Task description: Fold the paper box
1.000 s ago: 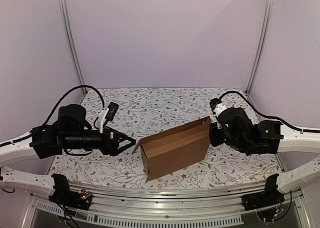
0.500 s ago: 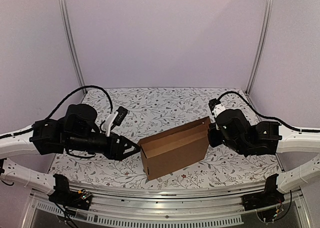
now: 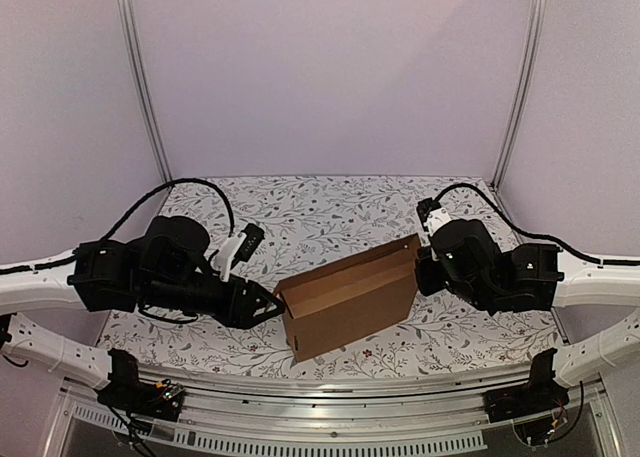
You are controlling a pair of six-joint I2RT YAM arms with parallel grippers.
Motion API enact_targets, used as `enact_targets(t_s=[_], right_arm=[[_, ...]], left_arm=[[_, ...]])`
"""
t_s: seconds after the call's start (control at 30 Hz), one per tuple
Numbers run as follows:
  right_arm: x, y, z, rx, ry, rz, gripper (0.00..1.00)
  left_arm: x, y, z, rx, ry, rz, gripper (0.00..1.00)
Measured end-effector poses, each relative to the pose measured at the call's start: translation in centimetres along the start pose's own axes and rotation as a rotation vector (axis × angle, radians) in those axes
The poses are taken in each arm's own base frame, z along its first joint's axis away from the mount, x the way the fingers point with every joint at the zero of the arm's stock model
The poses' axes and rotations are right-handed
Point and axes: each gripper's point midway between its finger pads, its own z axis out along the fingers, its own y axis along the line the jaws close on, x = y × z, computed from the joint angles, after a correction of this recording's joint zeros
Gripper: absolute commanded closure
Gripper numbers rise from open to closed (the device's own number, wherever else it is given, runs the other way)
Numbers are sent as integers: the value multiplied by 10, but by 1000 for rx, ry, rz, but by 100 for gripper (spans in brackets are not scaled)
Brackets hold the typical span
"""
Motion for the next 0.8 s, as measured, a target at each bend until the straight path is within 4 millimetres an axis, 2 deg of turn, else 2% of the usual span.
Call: enact_targets(t_s=[0.53,0.6,0.8], right_arm=[[0,1,-2,2,-5,-5,100],[0,2,-2,1,-6,-6,100],[-1,0,-3,9,-10,-6,100]], left_arm=[[-2,-8,7,11,11,-4,76],[-2,-8,9,9,14,0,76],[-4,-9,11,-9,25,4,62]])
